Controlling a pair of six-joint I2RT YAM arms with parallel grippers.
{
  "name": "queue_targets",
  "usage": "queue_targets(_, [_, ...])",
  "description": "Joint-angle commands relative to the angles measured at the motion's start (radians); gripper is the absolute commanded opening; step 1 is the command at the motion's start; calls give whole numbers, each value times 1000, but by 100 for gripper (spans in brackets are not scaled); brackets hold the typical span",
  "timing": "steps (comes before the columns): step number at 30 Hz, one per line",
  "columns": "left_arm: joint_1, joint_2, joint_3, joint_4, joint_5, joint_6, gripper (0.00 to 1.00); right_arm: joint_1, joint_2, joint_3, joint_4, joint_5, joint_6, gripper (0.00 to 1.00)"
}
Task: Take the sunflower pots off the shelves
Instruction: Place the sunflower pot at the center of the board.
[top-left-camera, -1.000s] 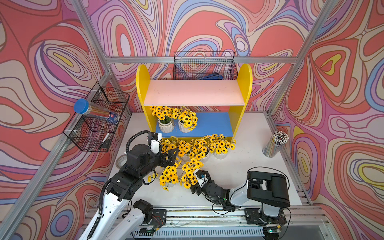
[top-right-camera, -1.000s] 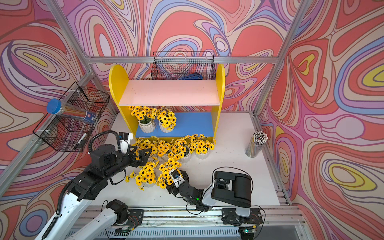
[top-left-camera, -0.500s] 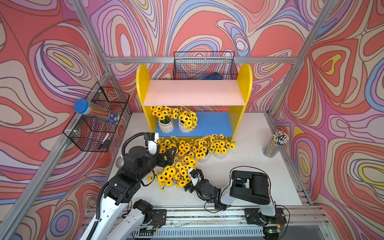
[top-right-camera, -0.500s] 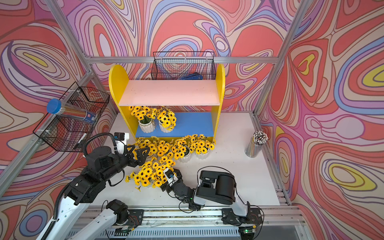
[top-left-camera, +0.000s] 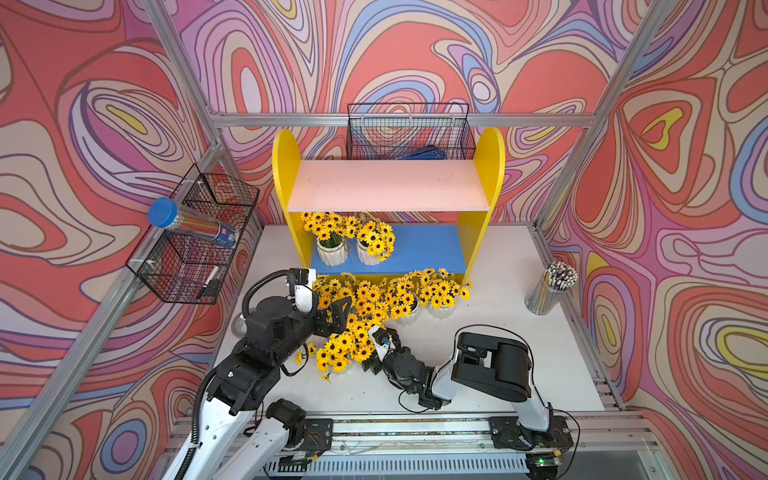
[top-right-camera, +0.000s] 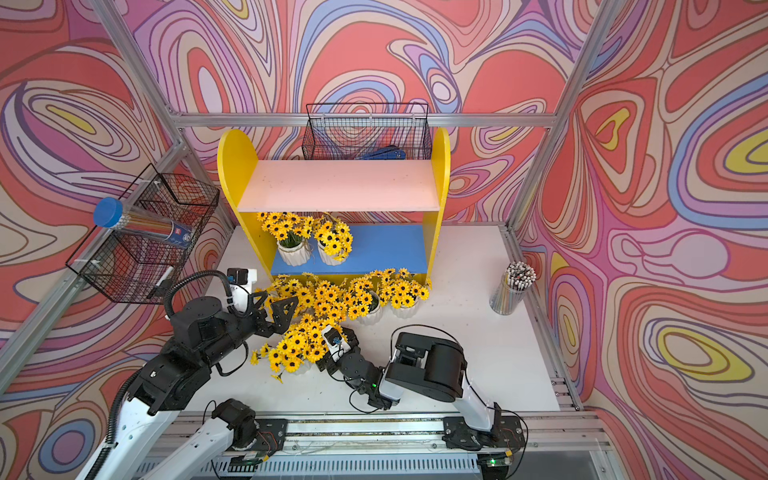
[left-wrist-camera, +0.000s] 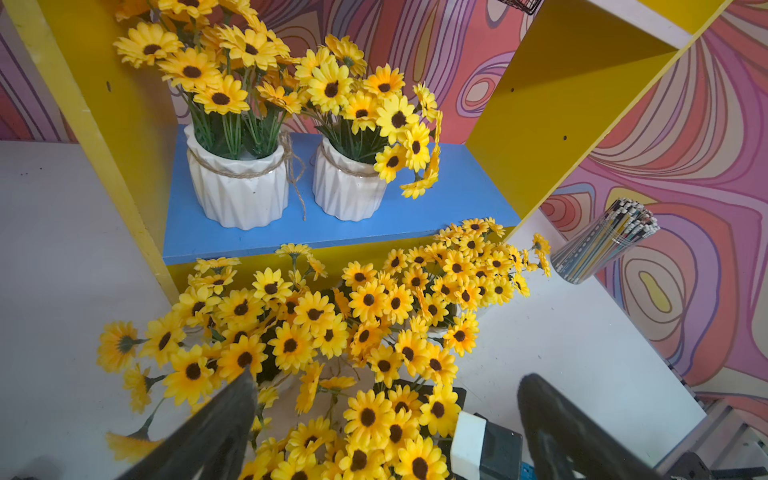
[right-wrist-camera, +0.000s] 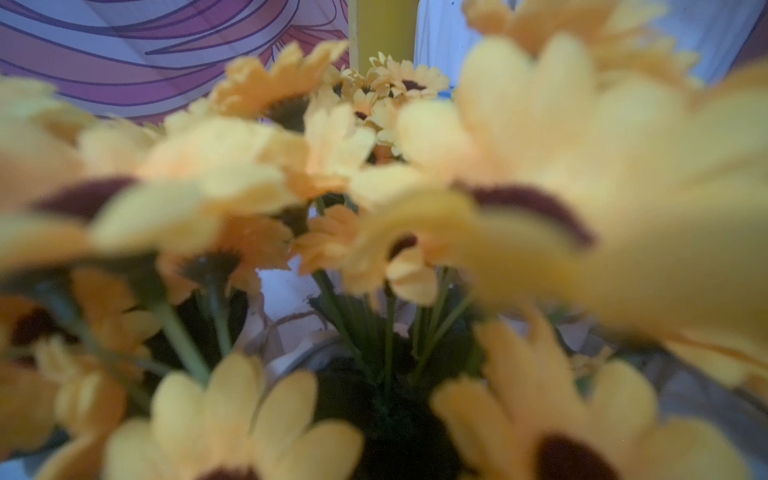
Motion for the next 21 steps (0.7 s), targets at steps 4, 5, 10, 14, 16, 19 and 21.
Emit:
queue_targets(4, [-5, 5, 12, 33, 9, 17, 99, -1, -53, -79, -180, -18, 121, 21])
queue_targets(5, [-4, 4, 12, 35, 14, 18, 99, -1, -73, -82, -206, -15, 127, 25])
queue_targets(10, [-4, 7, 15, 26, 33, 27, 100, -1, -134, -94, -262, 4, 140, 51])
queue_targets(14, [-4, 17, 7, 19, 31, 26, 100, 0, -179, -120, -250, -31, 130, 98])
queue_targets(16, [-6, 19, 7, 19, 32, 16, 100, 0, -198, -136, -251, -49, 130, 98])
queue_targets(19, [-5, 22, 4, 30, 41, 9, 100, 0, -218, -158, -263, -76, 127, 98])
queue_targets(21, [-4, 22, 1, 38, 54, 11, 100, 0, -237, -167, -277, -92, 115, 98])
